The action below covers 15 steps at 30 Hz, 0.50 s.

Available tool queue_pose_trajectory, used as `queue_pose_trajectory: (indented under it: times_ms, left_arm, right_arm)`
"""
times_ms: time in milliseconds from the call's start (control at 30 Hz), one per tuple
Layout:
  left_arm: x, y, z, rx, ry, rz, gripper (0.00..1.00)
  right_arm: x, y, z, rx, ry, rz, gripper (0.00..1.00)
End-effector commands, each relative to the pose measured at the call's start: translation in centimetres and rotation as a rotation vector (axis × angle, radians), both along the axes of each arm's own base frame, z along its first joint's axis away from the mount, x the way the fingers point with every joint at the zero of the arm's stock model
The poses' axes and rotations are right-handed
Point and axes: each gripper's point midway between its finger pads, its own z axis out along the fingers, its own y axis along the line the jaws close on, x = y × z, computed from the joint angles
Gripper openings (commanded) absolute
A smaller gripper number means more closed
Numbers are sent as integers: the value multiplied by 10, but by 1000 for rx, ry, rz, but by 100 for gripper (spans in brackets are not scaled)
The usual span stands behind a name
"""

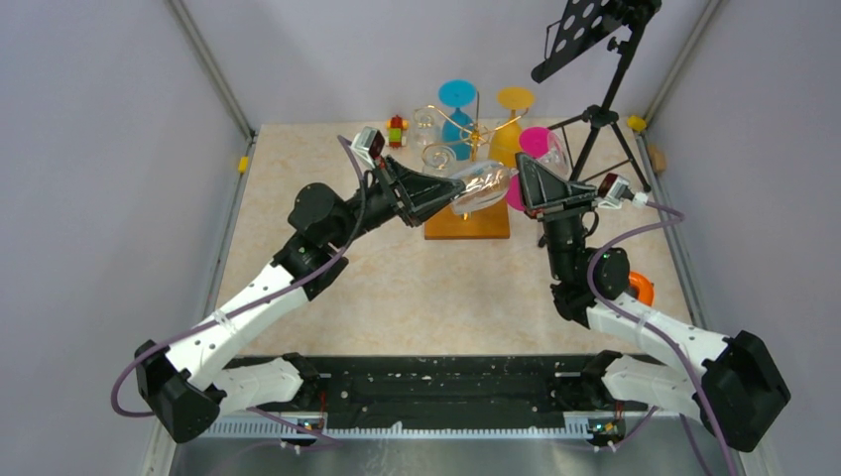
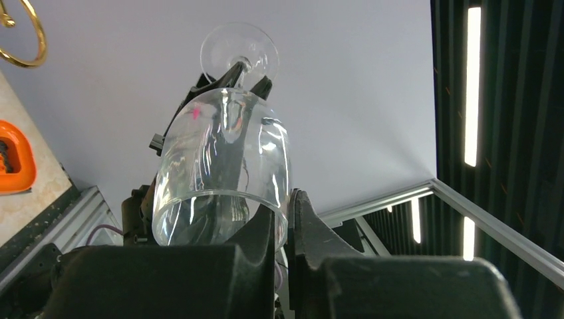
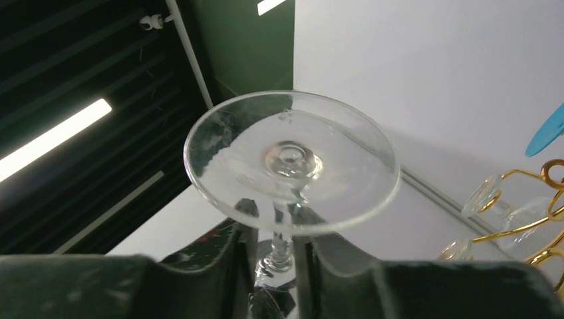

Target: Take the wine glass off the wine glass rack

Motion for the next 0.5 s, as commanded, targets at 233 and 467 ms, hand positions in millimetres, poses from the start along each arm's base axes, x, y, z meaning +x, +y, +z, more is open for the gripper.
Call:
queue_pose_trajectory:
  times_ms: [233, 467]
  left_arm:
    - [4, 8, 17, 30, -110, 96, 0]
    - [0, 15, 35, 16, -174, 122, 0]
  right_arm:
    - [-26, -6, 20, 3, -96, 17, 49]
    - [-27, -3, 18, -14, -85, 33, 62]
